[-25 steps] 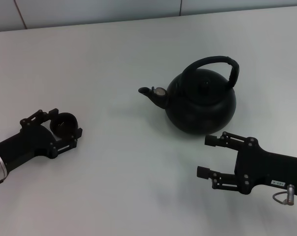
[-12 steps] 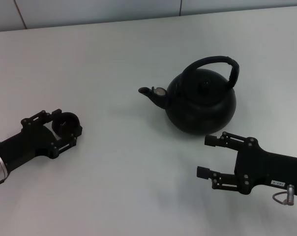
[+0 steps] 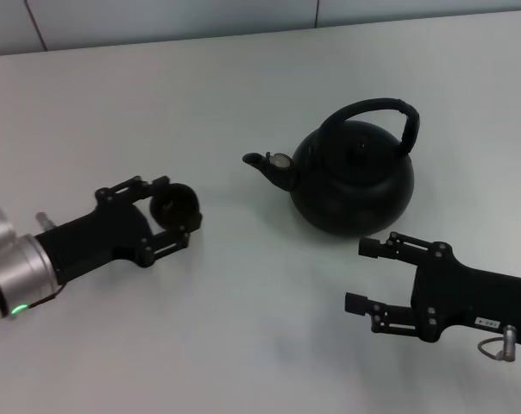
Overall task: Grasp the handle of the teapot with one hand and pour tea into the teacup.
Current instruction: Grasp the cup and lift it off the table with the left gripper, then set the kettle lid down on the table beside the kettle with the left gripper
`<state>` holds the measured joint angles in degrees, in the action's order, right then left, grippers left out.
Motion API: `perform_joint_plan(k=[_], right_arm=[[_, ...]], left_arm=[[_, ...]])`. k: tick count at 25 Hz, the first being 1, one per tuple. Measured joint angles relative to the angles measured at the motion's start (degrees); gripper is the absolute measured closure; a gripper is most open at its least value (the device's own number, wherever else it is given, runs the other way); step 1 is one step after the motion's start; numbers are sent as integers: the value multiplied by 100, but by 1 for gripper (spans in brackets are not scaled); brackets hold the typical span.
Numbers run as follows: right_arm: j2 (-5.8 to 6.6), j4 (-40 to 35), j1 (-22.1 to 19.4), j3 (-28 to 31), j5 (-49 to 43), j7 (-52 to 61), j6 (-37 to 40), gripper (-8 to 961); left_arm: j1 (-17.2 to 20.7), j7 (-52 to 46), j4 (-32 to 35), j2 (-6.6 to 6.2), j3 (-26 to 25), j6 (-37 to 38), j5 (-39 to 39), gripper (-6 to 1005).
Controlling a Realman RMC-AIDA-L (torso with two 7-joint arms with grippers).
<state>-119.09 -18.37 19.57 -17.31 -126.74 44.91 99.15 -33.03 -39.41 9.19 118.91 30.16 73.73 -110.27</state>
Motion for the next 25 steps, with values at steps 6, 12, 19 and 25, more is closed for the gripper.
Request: perform_joint_plan(k=[6, 12, 19, 25], right_arm=[[-5, 49, -6, 0, 0, 0, -8, 163], [-9, 53, 4, 0, 0, 0, -16, 163], [-2, 53, 9, -6, 0, 0, -10, 163], [-1, 56, -12, 0, 0, -2, 5, 164]], left_arm=[[-261, 16, -230, 16, 7, -45, -2, 312], [-370, 168, -455, 18, 7, -148, -2, 312], [-497, 726, -895, 20, -58, -669, 26, 312], [-525, 764, -943, 24, -63, -867, 32, 306]])
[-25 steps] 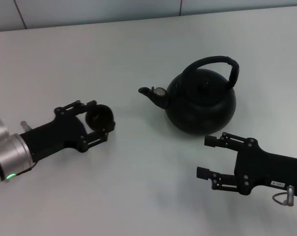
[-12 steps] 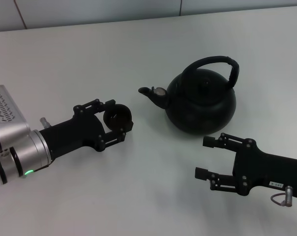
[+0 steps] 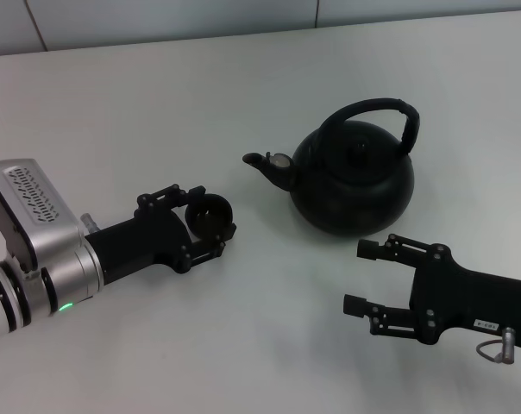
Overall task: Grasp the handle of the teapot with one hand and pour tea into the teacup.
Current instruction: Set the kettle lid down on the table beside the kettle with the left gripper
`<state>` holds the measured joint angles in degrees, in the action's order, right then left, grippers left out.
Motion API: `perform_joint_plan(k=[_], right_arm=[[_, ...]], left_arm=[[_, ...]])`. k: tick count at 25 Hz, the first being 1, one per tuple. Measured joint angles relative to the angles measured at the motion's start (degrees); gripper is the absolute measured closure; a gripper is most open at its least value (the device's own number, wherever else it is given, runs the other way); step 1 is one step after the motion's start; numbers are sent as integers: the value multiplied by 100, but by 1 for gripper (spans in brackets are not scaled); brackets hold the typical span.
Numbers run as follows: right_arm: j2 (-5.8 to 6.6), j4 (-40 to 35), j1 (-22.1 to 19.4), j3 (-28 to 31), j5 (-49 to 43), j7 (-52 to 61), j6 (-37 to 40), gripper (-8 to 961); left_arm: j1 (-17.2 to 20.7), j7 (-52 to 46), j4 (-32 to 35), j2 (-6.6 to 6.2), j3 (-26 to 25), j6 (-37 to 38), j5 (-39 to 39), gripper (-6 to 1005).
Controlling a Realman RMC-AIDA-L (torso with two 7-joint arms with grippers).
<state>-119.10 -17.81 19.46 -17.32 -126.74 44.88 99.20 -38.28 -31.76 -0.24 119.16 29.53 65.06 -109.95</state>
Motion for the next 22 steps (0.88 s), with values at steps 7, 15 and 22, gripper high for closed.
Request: perform_joint_plan(k=[7, 15, 22], right_arm=[[-8, 6, 2, -26, 0, -3, 0, 164], [-8, 6, 6, -34, 0, -3, 0, 164], [-8, 6, 6, -34, 0, -2, -4, 164]], left_arm=[[-5, 7, -29, 2, -10, -104, 1, 287], [-5, 19, -38, 2, -10, -100, 1, 265], [-2, 21, -55, 2, -122, -88, 12, 246]])
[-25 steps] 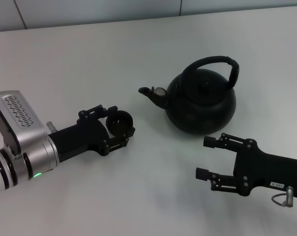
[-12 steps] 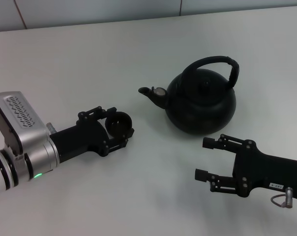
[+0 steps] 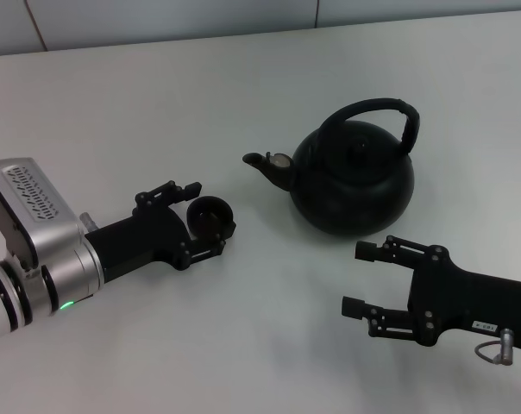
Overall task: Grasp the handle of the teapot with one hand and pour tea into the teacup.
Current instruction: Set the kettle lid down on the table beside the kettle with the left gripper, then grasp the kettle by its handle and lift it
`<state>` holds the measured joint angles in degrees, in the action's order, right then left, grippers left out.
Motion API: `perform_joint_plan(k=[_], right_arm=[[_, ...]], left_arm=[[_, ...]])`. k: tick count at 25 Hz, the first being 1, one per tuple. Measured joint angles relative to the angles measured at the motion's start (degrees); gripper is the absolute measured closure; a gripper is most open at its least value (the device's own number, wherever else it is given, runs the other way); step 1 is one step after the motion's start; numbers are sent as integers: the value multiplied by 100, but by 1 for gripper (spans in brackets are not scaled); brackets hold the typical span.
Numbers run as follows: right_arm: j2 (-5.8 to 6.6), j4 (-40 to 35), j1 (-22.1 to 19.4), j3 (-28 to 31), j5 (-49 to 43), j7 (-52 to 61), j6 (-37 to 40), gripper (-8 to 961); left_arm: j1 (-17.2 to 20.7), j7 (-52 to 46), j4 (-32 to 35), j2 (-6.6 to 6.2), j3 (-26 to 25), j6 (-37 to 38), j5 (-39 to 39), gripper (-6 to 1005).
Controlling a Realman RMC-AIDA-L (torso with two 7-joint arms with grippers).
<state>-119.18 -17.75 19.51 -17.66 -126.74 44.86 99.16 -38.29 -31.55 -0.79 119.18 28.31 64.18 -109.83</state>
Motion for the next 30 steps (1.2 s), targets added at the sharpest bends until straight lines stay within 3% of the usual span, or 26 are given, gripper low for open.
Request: perform_joint_plan(k=[20, 26, 29, 30], right_arm=[[6, 47, 8, 35, 0, 5, -18, 164], [9, 63, 16, 35, 0, 5, -21, 163], [13, 62, 8, 35, 0, 5, -21, 163], [16, 61, -3, 35, 0, 5, -21, 163]], left_arm=[[28, 70, 13, -2, -27, 181, 6, 190], [388, 69, 273, -49, -34, 937, 5, 191], [761, 59, 611, -67, -36, 1501, 5, 191], [1072, 31, 883, -74, -37, 1893, 6, 190]])
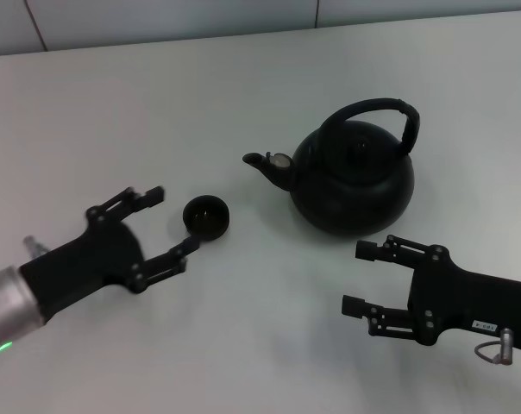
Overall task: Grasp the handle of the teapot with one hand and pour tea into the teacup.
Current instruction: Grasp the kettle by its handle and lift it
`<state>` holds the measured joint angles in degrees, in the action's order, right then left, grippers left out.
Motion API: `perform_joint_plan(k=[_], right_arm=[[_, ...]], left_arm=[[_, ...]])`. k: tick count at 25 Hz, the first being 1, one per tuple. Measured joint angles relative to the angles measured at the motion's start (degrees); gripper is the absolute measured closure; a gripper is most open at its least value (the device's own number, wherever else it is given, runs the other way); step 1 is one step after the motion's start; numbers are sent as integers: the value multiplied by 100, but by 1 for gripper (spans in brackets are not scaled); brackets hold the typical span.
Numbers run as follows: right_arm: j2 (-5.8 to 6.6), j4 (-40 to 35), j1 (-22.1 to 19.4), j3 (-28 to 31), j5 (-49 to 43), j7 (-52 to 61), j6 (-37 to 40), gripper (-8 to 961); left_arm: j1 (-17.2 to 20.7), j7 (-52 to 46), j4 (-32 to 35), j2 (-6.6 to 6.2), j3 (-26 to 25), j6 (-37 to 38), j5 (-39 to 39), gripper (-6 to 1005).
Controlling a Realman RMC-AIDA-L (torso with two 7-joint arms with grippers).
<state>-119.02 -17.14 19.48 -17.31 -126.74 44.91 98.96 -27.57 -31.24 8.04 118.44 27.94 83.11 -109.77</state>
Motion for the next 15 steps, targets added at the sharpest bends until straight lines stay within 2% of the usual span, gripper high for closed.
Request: perform_joint_plan(k=[1, 4, 5, 8, 9, 10, 15], right_arm=[[0, 0, 0, 0, 0, 0, 0, 163], [2, -7, -19, 0, 0, 0, 0, 163], [2, -13, -25, 0, 0, 0, 0, 164], [2, -16, -33, 0, 0, 0, -5, 164], [2, -13, -32, 0, 0, 0, -7, 164], [2, -13, -32, 0, 0, 0, -7, 164], [2, -3, -37, 0, 0, 0, -50, 164]], left_arm=[[0, 0, 0, 0, 0, 0, 0, 190], [359, -28, 267, -30, 2, 346, -2, 190], [599, -66, 538, -38, 11, 573, -5, 190], [865, -243, 937, -57, 23, 729, -14, 191], [963, -322, 1076, -106, 36, 811, -29, 191], [963, -322, 1076, -106, 36, 811, -29, 191], [1077, -348, 1101, -261, 54, 979, -43, 190]])
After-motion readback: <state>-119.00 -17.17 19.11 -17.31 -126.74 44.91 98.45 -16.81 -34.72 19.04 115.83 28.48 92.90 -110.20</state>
